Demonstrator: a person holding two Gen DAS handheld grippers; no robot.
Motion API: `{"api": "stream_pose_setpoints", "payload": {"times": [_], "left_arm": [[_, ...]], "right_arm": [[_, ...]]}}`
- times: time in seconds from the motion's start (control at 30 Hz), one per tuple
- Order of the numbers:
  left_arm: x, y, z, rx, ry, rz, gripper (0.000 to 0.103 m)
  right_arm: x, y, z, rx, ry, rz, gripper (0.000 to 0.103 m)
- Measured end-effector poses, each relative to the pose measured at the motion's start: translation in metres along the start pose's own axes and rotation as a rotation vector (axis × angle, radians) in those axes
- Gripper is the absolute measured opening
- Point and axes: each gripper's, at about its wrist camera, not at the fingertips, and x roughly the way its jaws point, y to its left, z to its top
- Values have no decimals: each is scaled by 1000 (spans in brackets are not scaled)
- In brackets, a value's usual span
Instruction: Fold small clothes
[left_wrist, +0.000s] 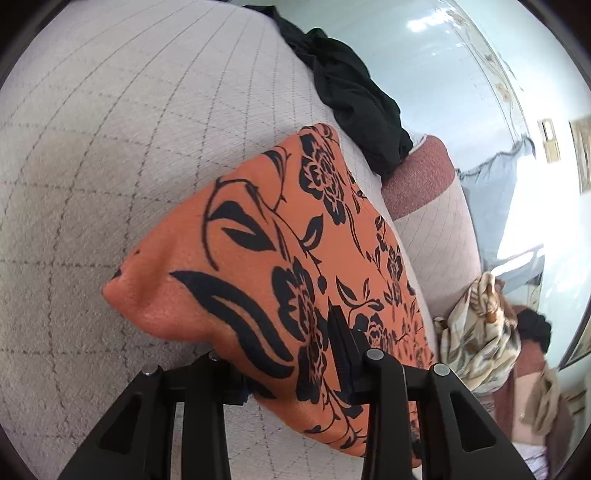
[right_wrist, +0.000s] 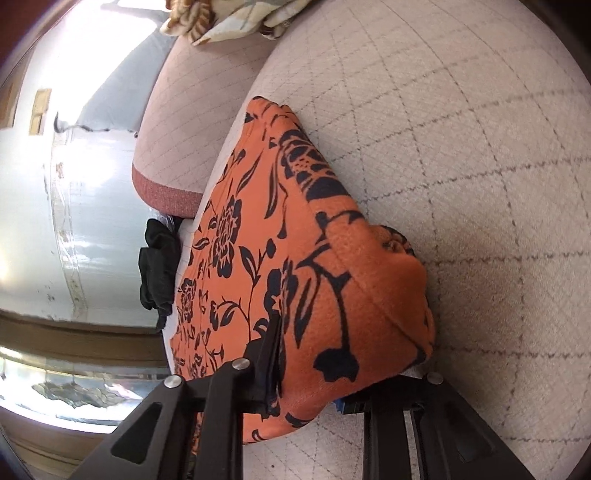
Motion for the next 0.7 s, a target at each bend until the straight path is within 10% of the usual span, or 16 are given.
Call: {"api": "stream_pose_setpoints", "payload": {"times": [0.17,0.7], "left_arm": [[1,-9,-3,80,-21,44,18],[-54,-24,-41,209,-22,44,14]], "right_arm": [[-1,-8,4,22,5,39,26],[-52,36,-24,-314,-177,-33,14]]}}
